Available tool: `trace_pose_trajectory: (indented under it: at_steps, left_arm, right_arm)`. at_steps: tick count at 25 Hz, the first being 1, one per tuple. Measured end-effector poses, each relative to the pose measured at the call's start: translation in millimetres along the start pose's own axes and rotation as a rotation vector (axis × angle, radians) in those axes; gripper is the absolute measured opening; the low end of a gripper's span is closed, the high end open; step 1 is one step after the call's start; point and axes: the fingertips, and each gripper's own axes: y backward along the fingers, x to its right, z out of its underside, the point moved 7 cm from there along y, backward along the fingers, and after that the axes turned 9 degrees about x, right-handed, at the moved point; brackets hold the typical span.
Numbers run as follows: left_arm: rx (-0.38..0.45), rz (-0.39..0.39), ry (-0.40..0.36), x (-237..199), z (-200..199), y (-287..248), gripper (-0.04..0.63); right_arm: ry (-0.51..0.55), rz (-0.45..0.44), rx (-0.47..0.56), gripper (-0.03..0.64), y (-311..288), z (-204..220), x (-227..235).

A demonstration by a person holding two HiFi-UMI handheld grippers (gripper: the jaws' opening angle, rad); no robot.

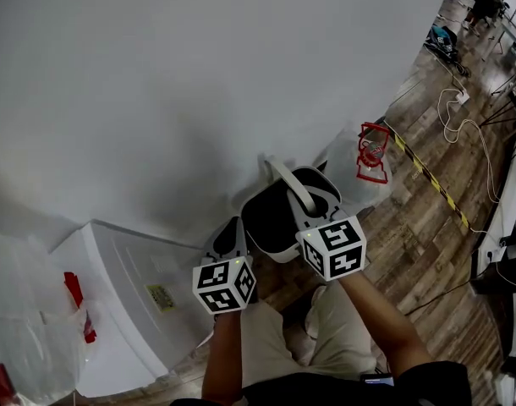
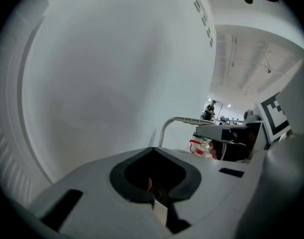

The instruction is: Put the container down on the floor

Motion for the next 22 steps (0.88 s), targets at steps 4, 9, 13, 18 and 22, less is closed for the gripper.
trace_pose_trajectory:
  at_steps: [4, 9, 13, 18, 22]
  left_arm:
    - [0.001, 0.019, -0.010, -1.6, 16.5, -7.6, 0.012]
    - [0.034, 0.029, -0.017, -4.6, 36.2, -22.2, 0.012]
    - [0.043, 0.039, -0.032, -9.3, 56.0, -28.7, 0.012]
    - [0.064, 0.047, -0.044, -18.2, 72.4, -31.5, 0.012]
    - [0.076, 0.051, -0.039, -26.2, 87.2, -35.0, 0.012]
  right_arm:
    - [-0.001, 0.003, 0.002, 0.031, -3.5, 18.8, 3.2]
    - [0.014, 0.012, 0.025, 0.031, -8.0, 43.5, 9.7]
    - [0.028, 0.022, 0.035, 0.031, -11.2, 64.5, 14.6]
    - [0.028, 0.039, 0.046, 0.031, -17.2, 85.3, 20.7]
    - [0.029, 0.037, 0.052, 0.031, -22.4, 101.2, 19.1]
